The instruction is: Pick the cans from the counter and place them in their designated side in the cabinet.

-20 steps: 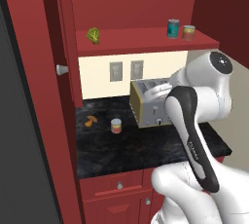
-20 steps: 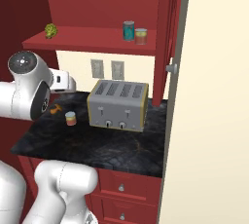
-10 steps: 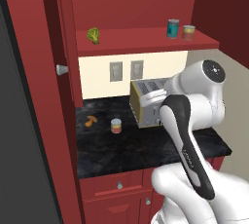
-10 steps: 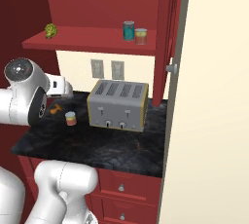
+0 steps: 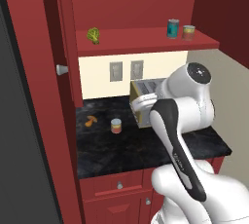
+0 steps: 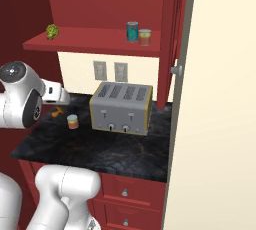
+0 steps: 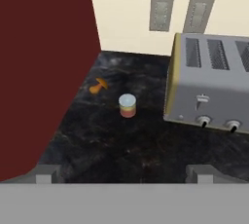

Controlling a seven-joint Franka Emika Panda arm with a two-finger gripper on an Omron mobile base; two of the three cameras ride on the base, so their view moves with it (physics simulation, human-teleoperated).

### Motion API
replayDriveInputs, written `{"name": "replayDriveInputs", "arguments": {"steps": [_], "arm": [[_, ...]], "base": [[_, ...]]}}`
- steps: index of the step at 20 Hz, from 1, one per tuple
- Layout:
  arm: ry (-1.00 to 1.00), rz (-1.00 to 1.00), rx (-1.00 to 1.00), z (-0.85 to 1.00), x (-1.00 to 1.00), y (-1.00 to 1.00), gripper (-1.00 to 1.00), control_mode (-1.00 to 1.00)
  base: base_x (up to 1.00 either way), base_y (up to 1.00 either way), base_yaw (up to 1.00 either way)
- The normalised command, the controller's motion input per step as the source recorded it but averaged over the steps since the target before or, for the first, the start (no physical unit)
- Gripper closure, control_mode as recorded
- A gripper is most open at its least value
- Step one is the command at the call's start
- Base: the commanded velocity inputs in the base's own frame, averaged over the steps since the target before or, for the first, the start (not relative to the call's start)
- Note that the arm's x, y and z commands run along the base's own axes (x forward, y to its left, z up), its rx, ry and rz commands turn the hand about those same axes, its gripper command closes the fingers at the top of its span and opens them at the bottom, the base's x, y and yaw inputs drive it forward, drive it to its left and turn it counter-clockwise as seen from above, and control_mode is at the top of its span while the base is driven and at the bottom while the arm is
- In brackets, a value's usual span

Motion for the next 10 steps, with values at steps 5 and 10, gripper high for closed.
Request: {"name": "replayDriveInputs", "arguments": {"steps": [5, 10], "arm": [[0.09, -0.02, 0.0, -0.18, 0.0, 0.14, -1.0, -1.0], [0.03, 0.0, 0.0, -0.21, 0.0, 0.08, -1.0, -1.0]], "base": [[0.0, 0.0, 0.0], [0.0, 0.0, 0.0]]}}
